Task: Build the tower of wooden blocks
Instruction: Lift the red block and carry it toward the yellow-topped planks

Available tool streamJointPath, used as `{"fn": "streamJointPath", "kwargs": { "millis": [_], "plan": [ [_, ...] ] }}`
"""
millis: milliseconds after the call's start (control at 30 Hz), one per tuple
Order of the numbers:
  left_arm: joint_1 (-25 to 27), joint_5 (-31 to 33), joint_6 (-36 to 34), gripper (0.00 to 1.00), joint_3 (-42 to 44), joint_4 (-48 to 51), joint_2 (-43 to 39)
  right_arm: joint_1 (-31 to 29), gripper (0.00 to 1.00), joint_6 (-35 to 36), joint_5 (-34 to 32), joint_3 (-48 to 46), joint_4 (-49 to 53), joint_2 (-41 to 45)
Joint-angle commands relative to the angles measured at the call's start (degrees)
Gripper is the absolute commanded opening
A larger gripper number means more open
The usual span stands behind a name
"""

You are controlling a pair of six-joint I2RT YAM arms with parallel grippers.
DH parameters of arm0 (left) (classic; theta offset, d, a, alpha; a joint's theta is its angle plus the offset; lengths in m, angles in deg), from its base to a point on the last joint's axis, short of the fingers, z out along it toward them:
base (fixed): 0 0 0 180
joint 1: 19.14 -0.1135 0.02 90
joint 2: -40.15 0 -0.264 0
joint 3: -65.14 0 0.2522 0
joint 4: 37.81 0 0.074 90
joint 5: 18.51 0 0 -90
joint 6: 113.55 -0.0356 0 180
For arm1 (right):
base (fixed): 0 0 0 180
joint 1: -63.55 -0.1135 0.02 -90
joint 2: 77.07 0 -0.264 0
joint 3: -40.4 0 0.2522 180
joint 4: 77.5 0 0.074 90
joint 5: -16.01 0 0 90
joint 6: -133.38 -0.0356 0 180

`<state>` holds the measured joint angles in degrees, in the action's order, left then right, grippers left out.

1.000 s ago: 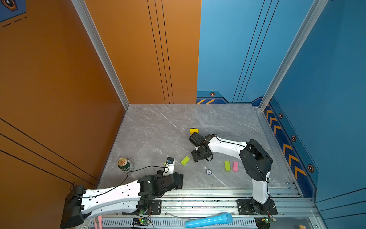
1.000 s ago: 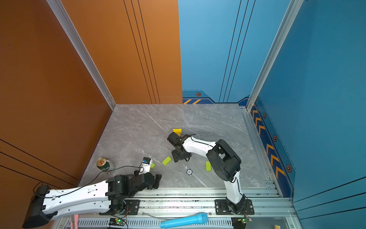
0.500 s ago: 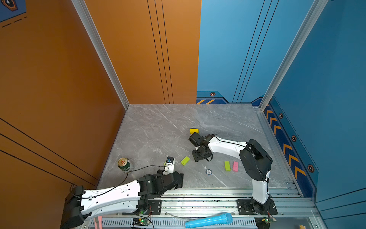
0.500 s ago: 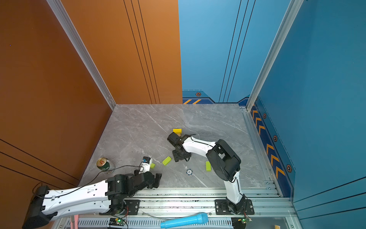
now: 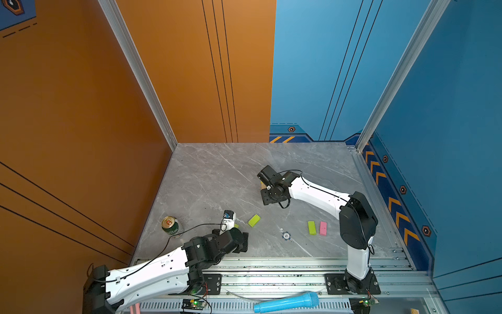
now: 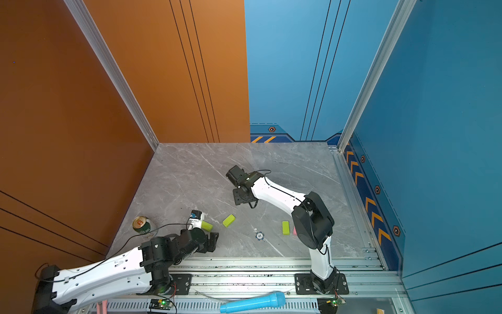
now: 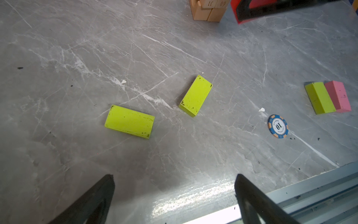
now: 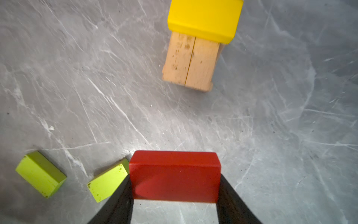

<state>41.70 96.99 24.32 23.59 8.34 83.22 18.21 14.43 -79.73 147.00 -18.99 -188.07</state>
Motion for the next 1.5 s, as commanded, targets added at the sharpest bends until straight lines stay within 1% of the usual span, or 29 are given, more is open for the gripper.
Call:
{"fn": "streamJointPath", "kwargs": {
  "millis": [0,333,533,867,1067,1467],
  "plan": [
    [-2.68,-3.24,-3.86,0.98,-2.33,0.04,-0.71,0.41,0.52,-2.4,-2.16,4.23,4.03,-3.03],
    [-10.19,-7.5,-10.5,0.98,-5.9,-0.16,1.57,1.52,0.52,-4.59,-2.31,16.26,8.63,-11.32],
    [-13.31,-9.08,-13.63,0.98,-7.45,-0.97,3.49,2.39,0.52,-6.5,-2.51,20.27,9.65,-14.59],
    [-19.08,-14.0,-16.91,0.98,-8.07,-2.39,4.74,3.5,0.52,-8.01,-2.2,26.51,11.79,-19.48],
    [-20.86,-16.44,-17.2,0.98,-8.04,-3.77,5.56,4.07,0.53,-7.97,-2.11,28.62,12.99,-20.84],
    [-22.42,-17.93,-17.34,0.98,-7.9,-4.61,6.18,4.76,0.53,-7.7,-1.0,29.07,13.37,-22.4]
  ]
}}
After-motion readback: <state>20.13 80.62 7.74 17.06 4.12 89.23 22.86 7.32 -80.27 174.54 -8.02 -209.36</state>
